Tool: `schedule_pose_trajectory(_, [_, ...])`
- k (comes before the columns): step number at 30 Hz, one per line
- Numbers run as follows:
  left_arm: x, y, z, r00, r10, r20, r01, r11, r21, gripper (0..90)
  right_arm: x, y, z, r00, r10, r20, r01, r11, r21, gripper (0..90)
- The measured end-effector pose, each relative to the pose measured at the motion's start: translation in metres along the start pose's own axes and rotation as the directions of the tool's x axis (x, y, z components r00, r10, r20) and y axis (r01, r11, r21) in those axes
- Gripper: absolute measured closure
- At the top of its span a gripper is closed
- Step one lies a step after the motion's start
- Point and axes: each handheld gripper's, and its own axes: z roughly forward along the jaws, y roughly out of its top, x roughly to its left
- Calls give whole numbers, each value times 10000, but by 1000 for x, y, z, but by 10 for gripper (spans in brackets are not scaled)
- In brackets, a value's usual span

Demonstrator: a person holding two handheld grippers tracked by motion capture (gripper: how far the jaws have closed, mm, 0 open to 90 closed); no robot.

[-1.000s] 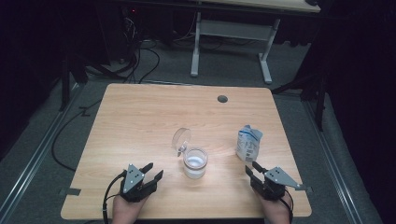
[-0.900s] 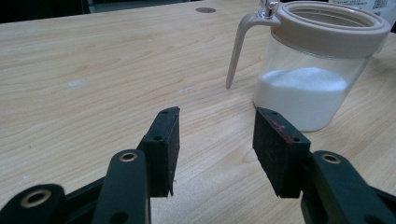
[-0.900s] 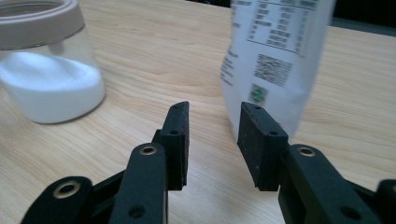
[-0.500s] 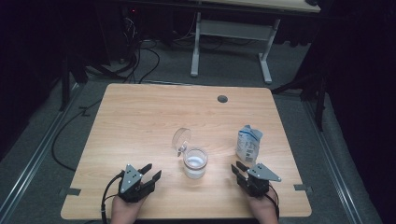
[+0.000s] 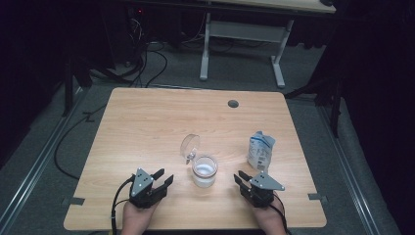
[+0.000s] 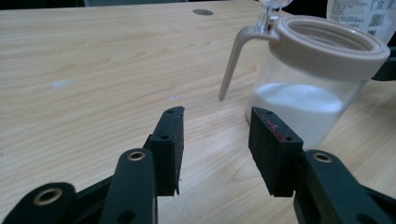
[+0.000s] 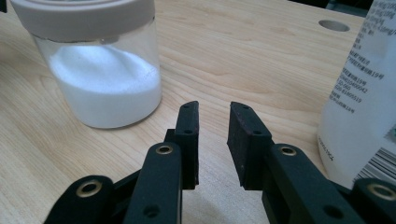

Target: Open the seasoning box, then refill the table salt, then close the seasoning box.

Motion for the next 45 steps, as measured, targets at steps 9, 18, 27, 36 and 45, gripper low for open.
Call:
schedule_pose_trajectory(9, [0,18,11,9998,-92,-195,91,9999,-45,614,-4,12,-3,10000,69,-14,-70,9999,-124,820])
schedule_pose_trajectory(18, [9,42,31,9979,-611,-212,610,9981,-88,831,-6,26,15,10000,24,-30,-24,10000,35,898])
schedule_pose_trajectory(27, [14,67,44,9952,-964,-178,955,9944,-449,893,5,30,24,9986,-461,-255,466,9987,188,899])
schedule_pose_trajectory(36, [7,76,50,9942,-1067,119,1073,9917,-705,890,21,30,25,9947,-645,-798,661,9977,175,898])
schedule_pose_trajectory(45, [-1,77,46,9945,-944,446,983,9906,-954,889,33,30,29,9910,-946,-947,972,9950,235,897])
